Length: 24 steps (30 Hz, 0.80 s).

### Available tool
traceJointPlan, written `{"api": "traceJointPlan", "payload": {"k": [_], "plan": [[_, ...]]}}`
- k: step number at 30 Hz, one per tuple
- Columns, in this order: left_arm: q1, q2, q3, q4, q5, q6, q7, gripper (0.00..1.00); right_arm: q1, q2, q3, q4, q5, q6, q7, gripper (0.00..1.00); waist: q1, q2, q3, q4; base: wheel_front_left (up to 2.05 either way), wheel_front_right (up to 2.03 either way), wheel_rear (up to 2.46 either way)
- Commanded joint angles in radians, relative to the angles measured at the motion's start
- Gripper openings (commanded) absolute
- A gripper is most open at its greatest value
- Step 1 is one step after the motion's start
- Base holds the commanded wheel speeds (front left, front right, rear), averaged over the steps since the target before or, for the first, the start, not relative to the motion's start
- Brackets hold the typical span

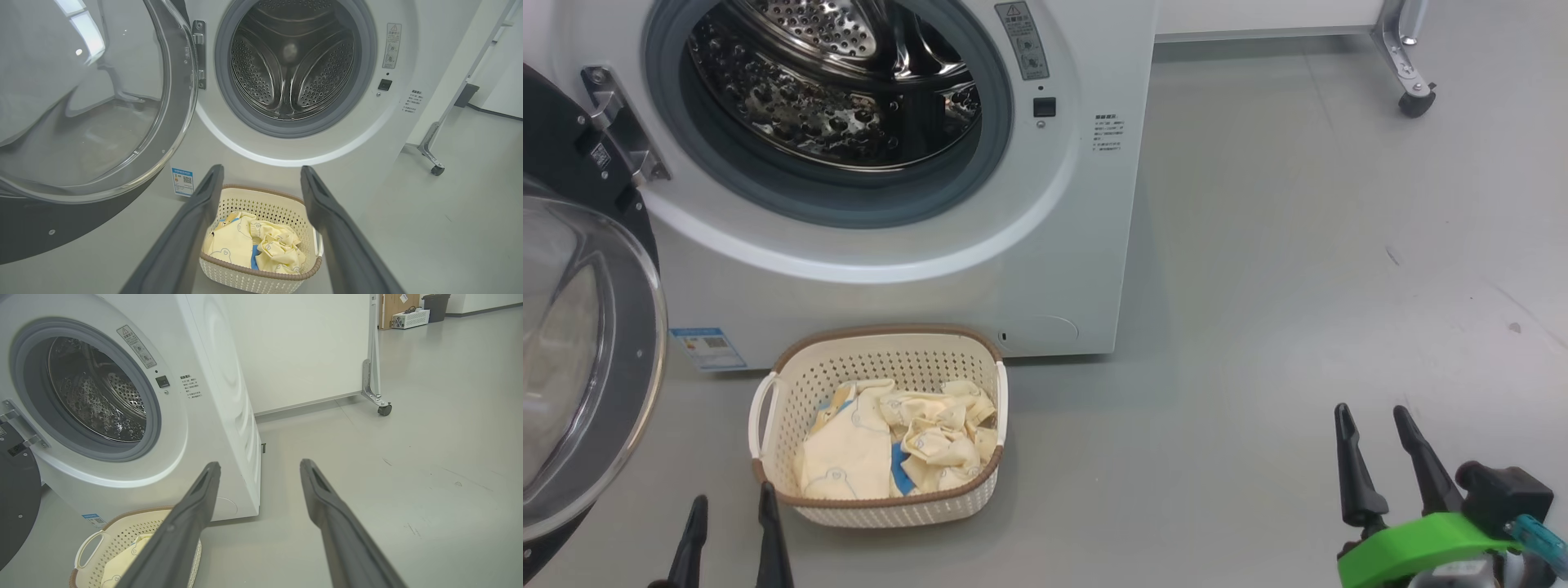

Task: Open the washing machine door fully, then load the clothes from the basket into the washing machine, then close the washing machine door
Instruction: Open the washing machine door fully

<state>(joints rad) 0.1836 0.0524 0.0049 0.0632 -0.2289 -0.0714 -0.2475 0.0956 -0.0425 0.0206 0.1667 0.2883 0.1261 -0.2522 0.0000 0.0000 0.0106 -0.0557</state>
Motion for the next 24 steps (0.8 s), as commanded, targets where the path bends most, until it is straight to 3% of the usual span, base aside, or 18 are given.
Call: {"api": "traceJointPlan", "payload": {"k": [1,24], "plan": [[-0.024,0.0,0.046,-0.034,0.003,-0.006,-0.014,1.0,-0.026,-0.008,0.017,-0.036,-0.011,0.005,-0.01,1.0,0.0,0.0,0.001,0.0,0.0,0.0,0.0],[-0.03,-0.002,0.111,-0.012,-0.008,-0.047,-0.014,1.0,-0.044,-0.008,0.031,-0.031,0.0,0.005,-0.01,1.0,0.0,0.0,0.024,0.008,0.0,0.0,0.0]]}}
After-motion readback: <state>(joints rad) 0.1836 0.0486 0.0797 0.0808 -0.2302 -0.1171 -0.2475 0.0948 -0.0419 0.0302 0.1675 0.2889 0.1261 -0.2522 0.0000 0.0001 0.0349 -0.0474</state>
